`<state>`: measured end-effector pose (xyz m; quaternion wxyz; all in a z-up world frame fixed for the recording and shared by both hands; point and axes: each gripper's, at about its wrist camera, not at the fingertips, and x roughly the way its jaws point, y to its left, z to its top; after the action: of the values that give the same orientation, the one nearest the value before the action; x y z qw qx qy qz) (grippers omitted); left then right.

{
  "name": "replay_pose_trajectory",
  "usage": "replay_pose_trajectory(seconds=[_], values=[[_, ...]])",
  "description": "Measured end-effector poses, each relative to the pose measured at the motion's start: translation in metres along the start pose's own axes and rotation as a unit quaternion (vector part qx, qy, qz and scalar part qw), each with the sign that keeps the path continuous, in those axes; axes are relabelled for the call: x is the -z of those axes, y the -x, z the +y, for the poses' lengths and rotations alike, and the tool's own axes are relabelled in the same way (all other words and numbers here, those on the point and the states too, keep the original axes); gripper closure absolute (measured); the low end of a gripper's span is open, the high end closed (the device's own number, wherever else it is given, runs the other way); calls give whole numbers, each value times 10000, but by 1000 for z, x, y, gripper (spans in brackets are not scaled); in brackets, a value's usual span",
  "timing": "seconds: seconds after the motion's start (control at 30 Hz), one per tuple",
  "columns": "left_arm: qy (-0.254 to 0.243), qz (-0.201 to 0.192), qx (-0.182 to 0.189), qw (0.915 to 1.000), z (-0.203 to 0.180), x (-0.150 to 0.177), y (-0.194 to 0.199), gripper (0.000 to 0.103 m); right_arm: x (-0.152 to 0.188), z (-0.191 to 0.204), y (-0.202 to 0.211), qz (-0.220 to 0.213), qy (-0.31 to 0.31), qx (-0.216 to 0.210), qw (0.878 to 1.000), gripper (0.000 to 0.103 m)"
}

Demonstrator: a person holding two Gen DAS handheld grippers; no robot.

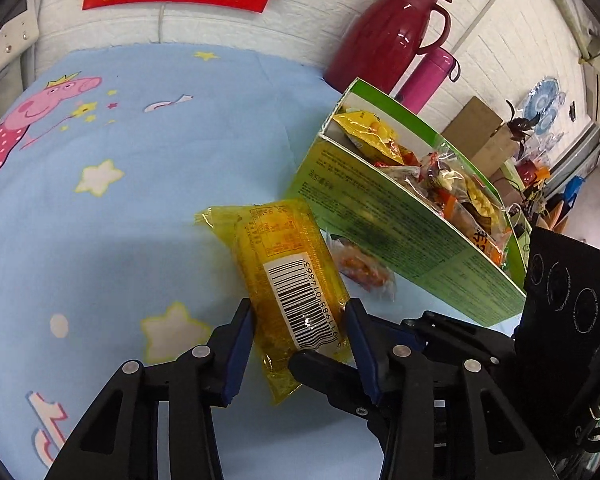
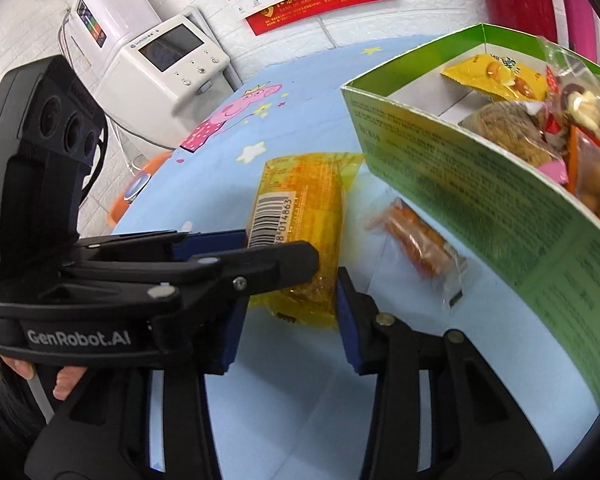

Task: Organize snacks
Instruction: 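Grasp the yellow cake bag with the left tool while the right tool also grips it, then carry the yellow cake bag into the green box and open both tools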

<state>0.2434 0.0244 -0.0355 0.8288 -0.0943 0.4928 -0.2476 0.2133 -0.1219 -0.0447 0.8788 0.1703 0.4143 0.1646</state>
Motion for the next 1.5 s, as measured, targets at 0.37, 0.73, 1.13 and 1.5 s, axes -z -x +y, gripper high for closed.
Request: replay_pose_trajectory(seconds=[0.37,0.73,1.13,1.5], values=[[-431,-451,49,9980,-60,12,52,57,15,13,72,-811,-42,-43,9967,61],[-1076,-803,139,9909,-143,-11,59,57,12,-16,146,-1689,-208,42,9854,61],[-1274,-808,277,9882,-181,-60,9,57,-20,-80,160,-1961,-543,214,9788,61],[-972,-1225,-278,9873,-157,-80,-20,11,-33,-115,140,-1967,-364,1166,9728,24]])
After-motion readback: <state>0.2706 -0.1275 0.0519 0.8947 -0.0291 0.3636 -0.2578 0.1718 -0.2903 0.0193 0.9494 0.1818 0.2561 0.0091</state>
